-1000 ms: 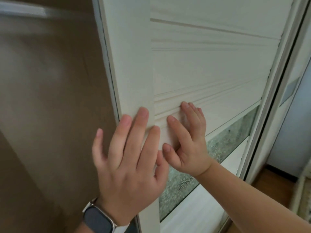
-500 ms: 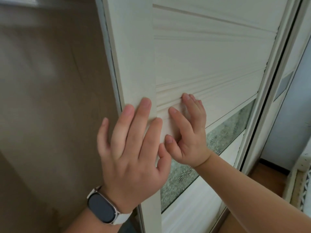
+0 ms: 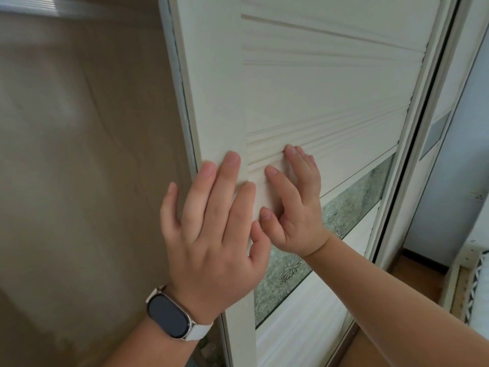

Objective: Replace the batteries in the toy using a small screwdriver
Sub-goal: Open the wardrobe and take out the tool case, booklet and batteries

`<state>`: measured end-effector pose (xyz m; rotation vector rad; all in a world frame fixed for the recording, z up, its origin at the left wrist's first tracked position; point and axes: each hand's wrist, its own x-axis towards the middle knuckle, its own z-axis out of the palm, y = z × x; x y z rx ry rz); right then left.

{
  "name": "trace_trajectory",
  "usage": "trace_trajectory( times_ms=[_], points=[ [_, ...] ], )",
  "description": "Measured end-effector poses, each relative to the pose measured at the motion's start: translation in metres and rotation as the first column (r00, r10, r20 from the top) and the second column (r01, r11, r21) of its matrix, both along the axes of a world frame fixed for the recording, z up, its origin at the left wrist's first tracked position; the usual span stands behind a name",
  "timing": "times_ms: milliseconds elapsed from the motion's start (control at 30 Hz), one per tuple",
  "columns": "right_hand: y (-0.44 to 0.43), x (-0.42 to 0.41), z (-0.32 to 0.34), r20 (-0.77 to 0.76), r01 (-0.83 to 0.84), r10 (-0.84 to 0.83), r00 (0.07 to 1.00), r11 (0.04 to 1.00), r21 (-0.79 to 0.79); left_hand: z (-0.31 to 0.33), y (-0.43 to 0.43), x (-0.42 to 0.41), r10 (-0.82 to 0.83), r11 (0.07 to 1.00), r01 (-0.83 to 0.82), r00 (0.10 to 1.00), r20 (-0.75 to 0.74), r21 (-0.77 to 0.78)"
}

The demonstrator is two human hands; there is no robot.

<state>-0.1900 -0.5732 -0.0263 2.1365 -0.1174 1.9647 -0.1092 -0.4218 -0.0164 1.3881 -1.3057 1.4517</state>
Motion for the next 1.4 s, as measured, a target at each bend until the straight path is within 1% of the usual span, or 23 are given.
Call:
trace_trajectory(
  times_ms=[500, 1400],
  points=[
    [-0.072, -0.028, 0.0, -0.011, 0.001, -0.001, 1.0, 1.0, 0.006, 0.002, -0.073, -0.027, -0.031, 1.0, 0.031, 0.999, 0.01, -0.006],
    [-0.174, -0.066, 0.0, -0.01, 0.01, -0.01, 1.0, 1.0, 0.024, 0.004, -0.176, -0.063, -0.075, 0.997, 0.075, 0.997, 0.022, 0.001]
  ],
)
